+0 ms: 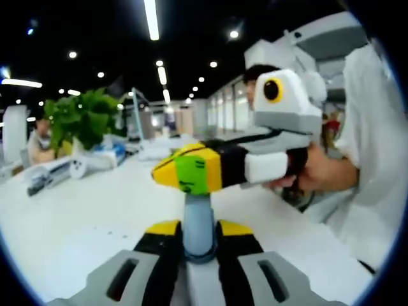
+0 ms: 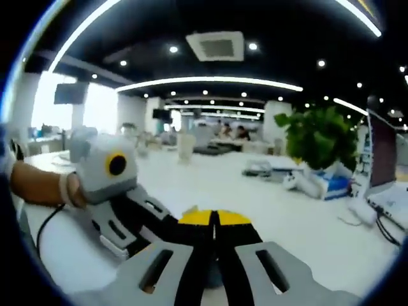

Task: Pick up the paper insert the paper into the punch align the paper edges press the punch to punch holes

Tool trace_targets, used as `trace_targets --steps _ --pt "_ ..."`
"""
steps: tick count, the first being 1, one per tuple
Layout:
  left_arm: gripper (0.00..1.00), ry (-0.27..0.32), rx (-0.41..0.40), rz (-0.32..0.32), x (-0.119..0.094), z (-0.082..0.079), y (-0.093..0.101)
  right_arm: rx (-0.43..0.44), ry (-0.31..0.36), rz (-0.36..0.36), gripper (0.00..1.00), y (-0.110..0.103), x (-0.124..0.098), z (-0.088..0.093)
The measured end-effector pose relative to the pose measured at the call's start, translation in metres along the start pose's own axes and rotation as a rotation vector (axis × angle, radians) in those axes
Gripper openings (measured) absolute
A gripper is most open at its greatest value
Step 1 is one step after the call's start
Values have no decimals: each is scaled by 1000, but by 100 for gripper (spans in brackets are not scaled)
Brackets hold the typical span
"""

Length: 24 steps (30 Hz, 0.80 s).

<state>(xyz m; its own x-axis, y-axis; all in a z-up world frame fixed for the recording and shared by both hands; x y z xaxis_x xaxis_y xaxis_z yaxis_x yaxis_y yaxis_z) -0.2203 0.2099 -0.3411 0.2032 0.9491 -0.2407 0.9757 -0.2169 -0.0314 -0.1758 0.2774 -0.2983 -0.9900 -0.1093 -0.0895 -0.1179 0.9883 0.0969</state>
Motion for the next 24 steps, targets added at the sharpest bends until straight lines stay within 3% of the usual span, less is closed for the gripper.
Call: trace_targets --steps 3,5,8,10,13,15,18,24 --pt "24 1 14 0 0 0 0 106 -8 -58 4 0 1 -4" --pt "24 2 17 -1 0 0 0 95 6 -62 4 4 0 -8" --pt "26 10 11 4 0 -2 0 38 36 -74 5 8 -2 -12" --pt "35 13 2 8 0 -2 1 -13 0 -57 7 13 -3 -9" --pt "42 16 -3 11 1 -2 1 -79 12 -52 10 17 -6 -9" --pt "42 14 4 11 1 -2 2 -69 21 -59 13 22 -9 -11" --pt "42 10 36 -5 1 -2 0 15 35 -101 18 28 -14 -13" --pt "44 40 13 -1 -1 -5 -1 43 41 -138 30 50 -29 -14"
Point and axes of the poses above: the point that each gripper's makers call its tool centre point, and the gripper's own axes: x roughly forward along the fingers, y roughly to its right, z roughly out of its underside, the point moved 7 cm from there along -x, roughly backward along the fingers, and after that the axes turned 3 degrees about z, right-handed, at the moved point
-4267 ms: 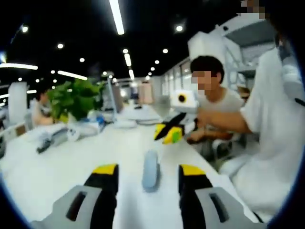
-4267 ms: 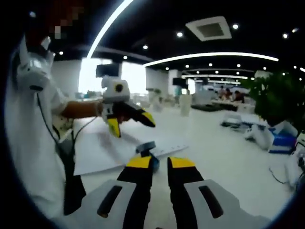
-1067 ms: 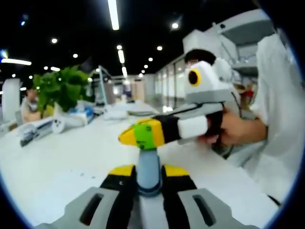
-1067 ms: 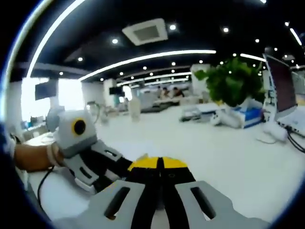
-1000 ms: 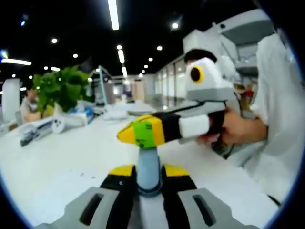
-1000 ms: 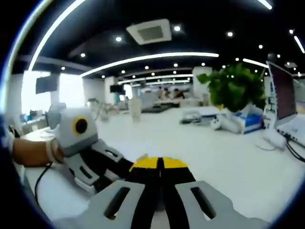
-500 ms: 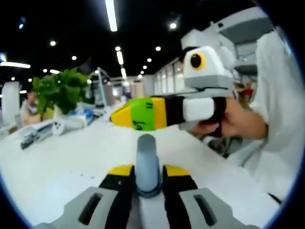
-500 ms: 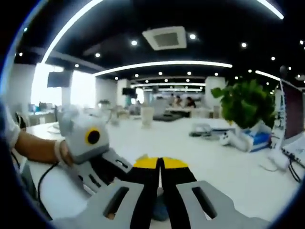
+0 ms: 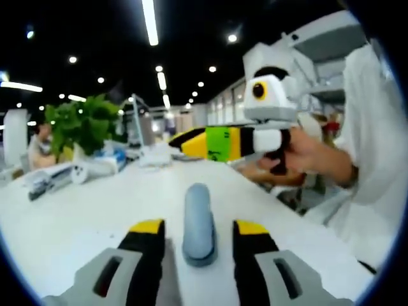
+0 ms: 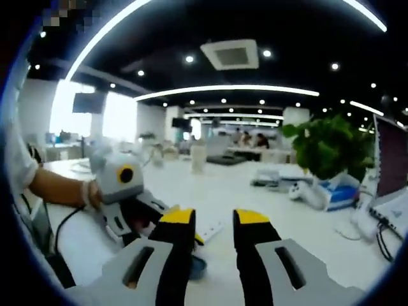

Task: Pick up the paper insert the paper into the punch align the paper edges press the punch to punch holes

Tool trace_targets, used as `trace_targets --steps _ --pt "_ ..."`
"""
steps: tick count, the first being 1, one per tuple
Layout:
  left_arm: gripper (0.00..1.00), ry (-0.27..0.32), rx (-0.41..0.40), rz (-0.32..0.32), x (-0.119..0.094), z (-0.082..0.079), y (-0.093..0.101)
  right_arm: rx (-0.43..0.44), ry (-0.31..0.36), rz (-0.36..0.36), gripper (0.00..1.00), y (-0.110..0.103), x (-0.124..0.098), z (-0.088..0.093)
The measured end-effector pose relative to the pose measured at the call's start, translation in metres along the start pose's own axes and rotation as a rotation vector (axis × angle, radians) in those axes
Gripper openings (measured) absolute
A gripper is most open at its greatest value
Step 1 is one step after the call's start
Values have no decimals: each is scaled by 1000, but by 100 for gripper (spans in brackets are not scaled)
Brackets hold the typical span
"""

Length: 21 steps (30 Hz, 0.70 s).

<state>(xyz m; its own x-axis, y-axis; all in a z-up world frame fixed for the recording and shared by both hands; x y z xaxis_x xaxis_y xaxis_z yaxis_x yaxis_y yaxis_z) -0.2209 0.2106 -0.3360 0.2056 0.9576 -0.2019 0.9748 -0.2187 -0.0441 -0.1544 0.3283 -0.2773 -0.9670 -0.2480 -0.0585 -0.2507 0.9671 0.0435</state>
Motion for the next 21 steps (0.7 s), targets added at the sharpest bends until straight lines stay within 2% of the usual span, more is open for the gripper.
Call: trace_targets --steps 7,11,12,14,17,21 --pt "46 18 5 13 0 -3 3 63 -1 -10 39 19 -23 5" --pt "48 55 -35 16 -1 -9 0 48 -27 21 45 28 -37 12" --pt "48 60 -37 13 -1 -11 -1 40 -29 19 44 29 -40 14" --pt "48 76 -44 13 0 -14 -1 37 -27 2 40 29 -44 16" --pt "48 85 -50 10 -1 -17 -4 52 -21 -38 41 27 -46 19" --pt "49 85 -52 6 -5 -22 -4 90 -10 -128 42 22 -46 24"
Point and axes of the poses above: the point that each gripper's makers call its tool centre point, and the gripper's own axes: x roughly forward along the fingers, y roughly to its right, z roughly out of its underside, the point moved 7 cm from there along -x, roughly backward along the fingers, and after that the axes turned 3 degrees about z, right-handed, at the moved point
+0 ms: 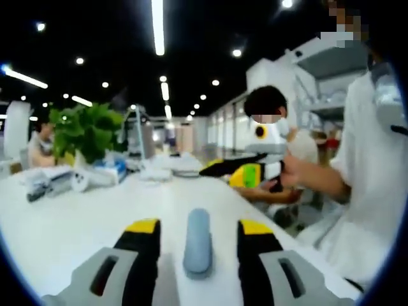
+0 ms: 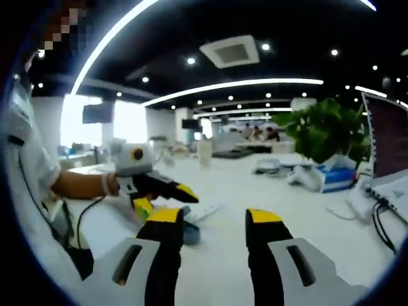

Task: Pick up the paper insert the paper into the punch align the paper edges press the punch to punch holes

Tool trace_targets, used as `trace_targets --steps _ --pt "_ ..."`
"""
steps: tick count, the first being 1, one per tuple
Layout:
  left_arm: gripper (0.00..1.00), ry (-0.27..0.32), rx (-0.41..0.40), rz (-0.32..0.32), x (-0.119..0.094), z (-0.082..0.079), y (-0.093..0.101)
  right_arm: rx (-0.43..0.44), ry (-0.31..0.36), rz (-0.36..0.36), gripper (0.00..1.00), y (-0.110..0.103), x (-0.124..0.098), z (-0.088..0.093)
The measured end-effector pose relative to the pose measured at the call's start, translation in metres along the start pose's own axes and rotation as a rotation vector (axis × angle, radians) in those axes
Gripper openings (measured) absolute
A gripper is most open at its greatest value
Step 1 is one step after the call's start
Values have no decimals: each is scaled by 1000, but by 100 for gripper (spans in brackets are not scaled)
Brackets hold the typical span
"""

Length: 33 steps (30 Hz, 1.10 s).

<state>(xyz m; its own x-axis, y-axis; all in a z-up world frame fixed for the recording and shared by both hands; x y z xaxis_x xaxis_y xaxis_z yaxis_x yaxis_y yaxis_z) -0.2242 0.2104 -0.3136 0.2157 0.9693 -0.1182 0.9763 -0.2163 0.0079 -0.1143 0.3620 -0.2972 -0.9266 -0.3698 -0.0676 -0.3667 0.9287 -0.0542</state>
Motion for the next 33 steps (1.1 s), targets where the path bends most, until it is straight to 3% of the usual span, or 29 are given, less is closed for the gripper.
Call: trace_targets --steps 4,8,13,21,26,29,33 --pt "49 -28 -10 -12 -12 -5 6 -31 -32 -75 42 -3 3 7" --pt "49 -46 -4 -34 -34 -3 23 -53 -19 -163 45 -5 9 9" --pt "50 -77 -20 -83 -67 11 37 -124 -50 -281 45 -12 18 13" --pt "50 -73 -108 -216 -121 35 43 -157 -95 -347 46 -11 27 19" --pt "49 -59 -116 -244 -127 31 42 -168 -106 -376 46 -8 30 21" --pt "48 -122 -96 -260 -124 40 39 -185 -108 -384 50 -4 35 23" --pt "48 -154 -81 -250 -121 45 40 -202 -128 -427 49 -4 39 27"
Point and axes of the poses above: the point that each gripper's makers call its tool centre point, and the gripper's own axes: x roughly forward along the fingers, y roughly to its right, z roughly out of its underside, the point moved 7 cm from there along -x, roughly backward along the fingers, and after that the axes turned 3 degrees about z, right-handed, at the moved point
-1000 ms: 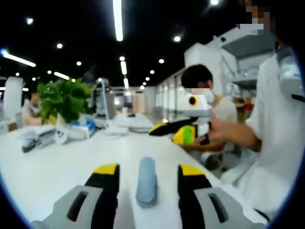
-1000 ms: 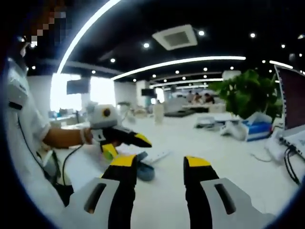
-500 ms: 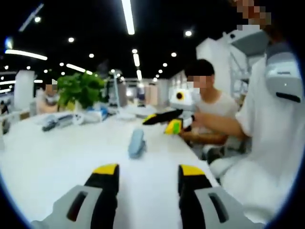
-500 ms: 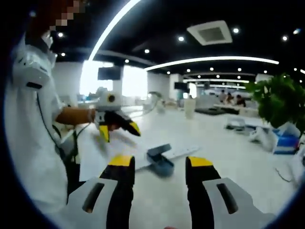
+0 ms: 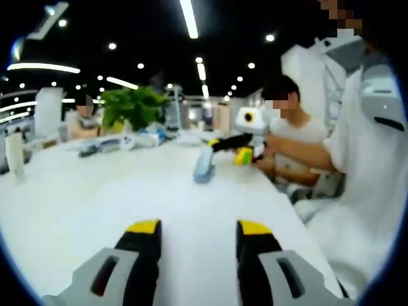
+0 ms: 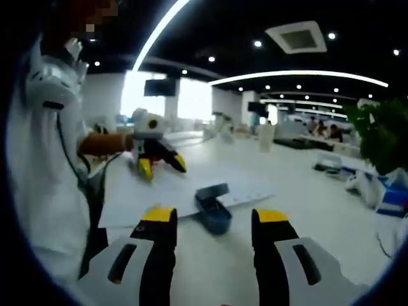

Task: Pick up the paper insert the paper into the punch align the paper edges press the punch to punch holes

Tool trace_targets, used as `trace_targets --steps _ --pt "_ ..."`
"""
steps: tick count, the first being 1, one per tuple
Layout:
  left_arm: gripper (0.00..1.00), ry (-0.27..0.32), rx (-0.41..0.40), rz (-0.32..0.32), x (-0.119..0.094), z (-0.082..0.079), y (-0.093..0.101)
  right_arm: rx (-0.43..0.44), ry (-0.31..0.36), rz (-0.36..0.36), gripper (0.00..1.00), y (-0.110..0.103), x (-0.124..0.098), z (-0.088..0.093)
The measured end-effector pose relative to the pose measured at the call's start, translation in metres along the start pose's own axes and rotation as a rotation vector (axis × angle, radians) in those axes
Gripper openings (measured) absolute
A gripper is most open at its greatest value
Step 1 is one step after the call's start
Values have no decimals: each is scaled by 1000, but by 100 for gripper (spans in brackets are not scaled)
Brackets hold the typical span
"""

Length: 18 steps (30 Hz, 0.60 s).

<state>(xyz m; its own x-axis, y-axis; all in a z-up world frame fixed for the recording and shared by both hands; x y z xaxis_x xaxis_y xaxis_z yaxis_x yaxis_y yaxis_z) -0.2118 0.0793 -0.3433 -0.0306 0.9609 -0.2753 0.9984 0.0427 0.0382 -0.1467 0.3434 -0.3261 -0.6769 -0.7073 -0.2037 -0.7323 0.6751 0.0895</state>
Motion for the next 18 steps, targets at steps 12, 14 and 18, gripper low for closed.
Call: trace_targets --steps 12,14,18 --pt "43 -25 9 -24 0 6 -4 -22 -70 -134 37 19 14 12" --pt "42 -24 11 -28 0 6 -5 -23 -79 -159 36 17 19 13" --pt "42 -23 21 -34 0 6 -5 -38 -91 -188 36 14 26 14"
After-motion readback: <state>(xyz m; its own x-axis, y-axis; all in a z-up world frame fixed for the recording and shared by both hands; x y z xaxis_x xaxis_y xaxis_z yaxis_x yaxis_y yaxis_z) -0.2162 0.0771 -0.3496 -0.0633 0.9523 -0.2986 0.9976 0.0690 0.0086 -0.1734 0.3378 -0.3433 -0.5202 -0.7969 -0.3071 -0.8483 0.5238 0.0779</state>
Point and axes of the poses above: the point that each gripper's makers call its tool centre point, and the gripper's own axes: x roughly forward along the fingers, y roughly to its right, z roughly out of its underside, the point moved 7 cm from there along -x, roughly backward along the fingers, and after that the axes turned 3 degrees about z, right-handed, at the moved point
